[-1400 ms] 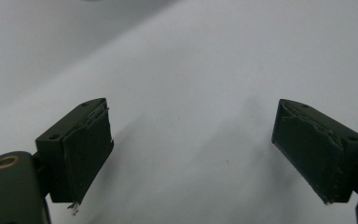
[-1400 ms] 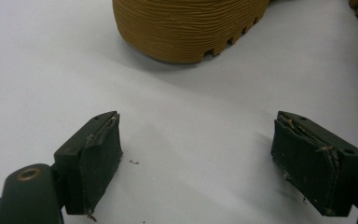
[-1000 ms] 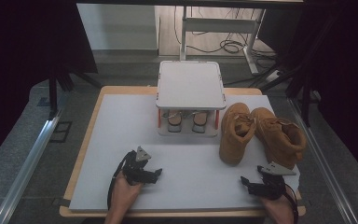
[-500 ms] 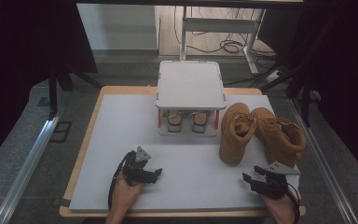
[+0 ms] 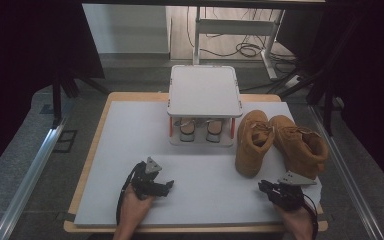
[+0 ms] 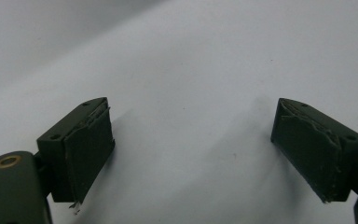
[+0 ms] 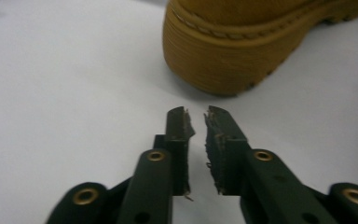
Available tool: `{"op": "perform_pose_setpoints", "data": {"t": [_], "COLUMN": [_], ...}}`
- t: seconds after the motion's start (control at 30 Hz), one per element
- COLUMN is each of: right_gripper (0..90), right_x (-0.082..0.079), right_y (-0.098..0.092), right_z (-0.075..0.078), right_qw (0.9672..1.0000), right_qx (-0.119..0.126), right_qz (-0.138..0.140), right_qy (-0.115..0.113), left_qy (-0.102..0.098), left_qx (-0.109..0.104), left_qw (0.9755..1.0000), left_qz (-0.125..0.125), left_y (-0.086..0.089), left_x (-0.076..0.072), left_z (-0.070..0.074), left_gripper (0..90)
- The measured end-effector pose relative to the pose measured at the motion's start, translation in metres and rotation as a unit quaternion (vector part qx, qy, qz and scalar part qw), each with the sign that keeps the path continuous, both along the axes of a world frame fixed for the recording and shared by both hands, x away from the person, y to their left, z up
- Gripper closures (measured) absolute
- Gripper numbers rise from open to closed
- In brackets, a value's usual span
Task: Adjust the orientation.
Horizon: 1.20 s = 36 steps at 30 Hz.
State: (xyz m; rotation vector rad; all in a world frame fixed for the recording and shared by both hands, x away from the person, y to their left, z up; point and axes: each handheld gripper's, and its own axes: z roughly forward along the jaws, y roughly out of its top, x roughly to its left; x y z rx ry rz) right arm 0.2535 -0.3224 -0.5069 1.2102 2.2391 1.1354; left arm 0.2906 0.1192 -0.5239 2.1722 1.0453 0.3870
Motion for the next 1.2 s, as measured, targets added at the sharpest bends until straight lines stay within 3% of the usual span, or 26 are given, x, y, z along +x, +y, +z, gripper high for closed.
{"op": "perform_pose_setpoints", "data": {"t": [0.1,0.17,0.43,0.8,1.0,1.07,1.1,1.2], "right_gripper": [85.8,89.6,90.0,90.0,90.0,90.0,90.0,90.0], "right_x": [0.003,0.006,0.019,0.036,0.040,0.039,0.038,0.038], "right_y": [0.006,0.014,0.042,0.059,0.060,0.061,0.063,0.063], "right_z": [0.001,0.003,0.007,0.000,-0.007,-0.007,-0.007,-0.006], "right_qw": [0.9998,0.9996,0.9987,0.9992,0.9994,0.9992,0.9987,0.9985], "right_qx": [0.009,0.004,0.003,0.003,-0.010,-0.017,-0.032,-0.038], "right_qz": [0.015,0.028,0.043,0.034,0.023,0.023,0.021,0.019], "right_qy": [0.003,-0.008,-0.028,-0.021,-0.023,-0.027,-0.034,-0.033], "left_qy": [-0.003,-0.003,-0.004,-0.005,-0.006,-0.006,-0.006,-0.008], "left_qx": [0.001,0.001,0.001,0.002,0.002,0.002,0.002,0.003], "left_qw": [1.0000,1.0000,1.0000,1.0000,1.0000,1.0000,1.0000,1.0000], "left_qz": [-0.001,-0.002,-0.001,-0.001,-0.002,-0.001,-0.002,-0.001], "left_y": [0.000,0.000,0.000,-0.001,-0.001,-0.001,-0.001,-0.001], "left_x": [0.000,-0.001,-0.001,-0.001,-0.001,-0.001,-0.001,-0.002], "left_z": [0.000,0.000,0.000,0.000,0.000,0.000,0.000,0.000], "left_gripper": [12.6,12.8,12.9,13.0,13.1,13.1,13.1,13.1]}}
